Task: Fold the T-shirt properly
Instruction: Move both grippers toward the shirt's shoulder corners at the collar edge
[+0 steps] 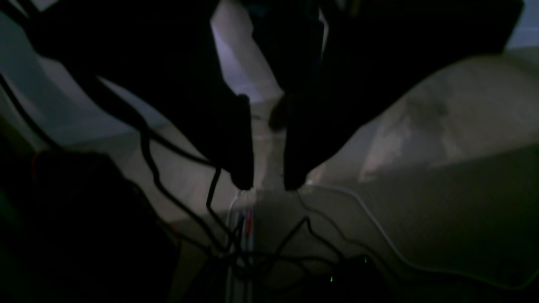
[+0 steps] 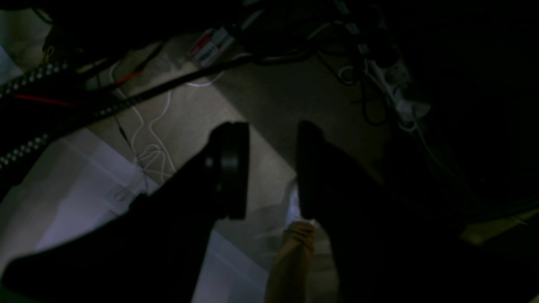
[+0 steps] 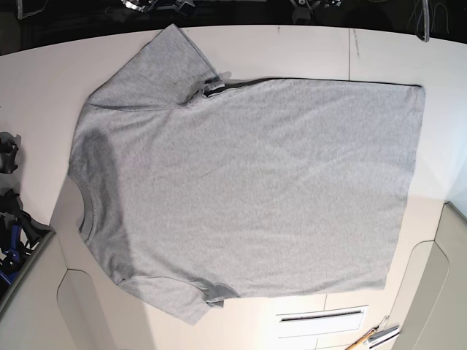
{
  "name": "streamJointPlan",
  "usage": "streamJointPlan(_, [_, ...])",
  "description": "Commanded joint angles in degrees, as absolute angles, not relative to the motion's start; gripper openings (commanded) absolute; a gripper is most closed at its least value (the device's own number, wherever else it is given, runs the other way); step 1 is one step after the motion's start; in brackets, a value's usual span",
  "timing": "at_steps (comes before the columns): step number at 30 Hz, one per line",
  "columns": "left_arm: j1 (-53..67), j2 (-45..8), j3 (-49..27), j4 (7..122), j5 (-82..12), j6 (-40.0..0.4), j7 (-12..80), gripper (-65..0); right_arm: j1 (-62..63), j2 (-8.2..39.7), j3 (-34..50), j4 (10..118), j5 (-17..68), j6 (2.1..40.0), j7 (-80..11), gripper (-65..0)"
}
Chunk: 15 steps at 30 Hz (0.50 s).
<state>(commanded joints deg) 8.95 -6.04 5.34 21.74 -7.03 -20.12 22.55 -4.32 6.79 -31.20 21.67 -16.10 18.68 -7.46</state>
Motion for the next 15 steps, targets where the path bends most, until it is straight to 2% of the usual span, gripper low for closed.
streamJointPlan(6, [10.3,-6.0,5.3,21.8,-6.6,-20.5,22.9,-48.6,-4.5,6.8,-31.2,22.9,-16.1,18.7,-7.5,-45.7])
streamJointPlan(7, [10.6,-6.1,5.3,21.8,-6.3,-21.2,22.7,-48.6,-4.5,6.9,-31.2,23.4,-16.1,18.7,-7.5,-45.7])
streamJointPlan(11, [12.4,-6.0,5.3,21.8,-6.3,-29.4,22.5,-48.5,-5.2,7.7,-31.2,24.9,-16.1,18.9,-7.5,-45.7])
streamJointPlan(15, [15.9,-6.3,5.3,24.2,-6.4,-30.9,22.5,-48.5,-9.0,9.8,-31.2,29.2,-15.2,18.9,-7.5,-45.7])
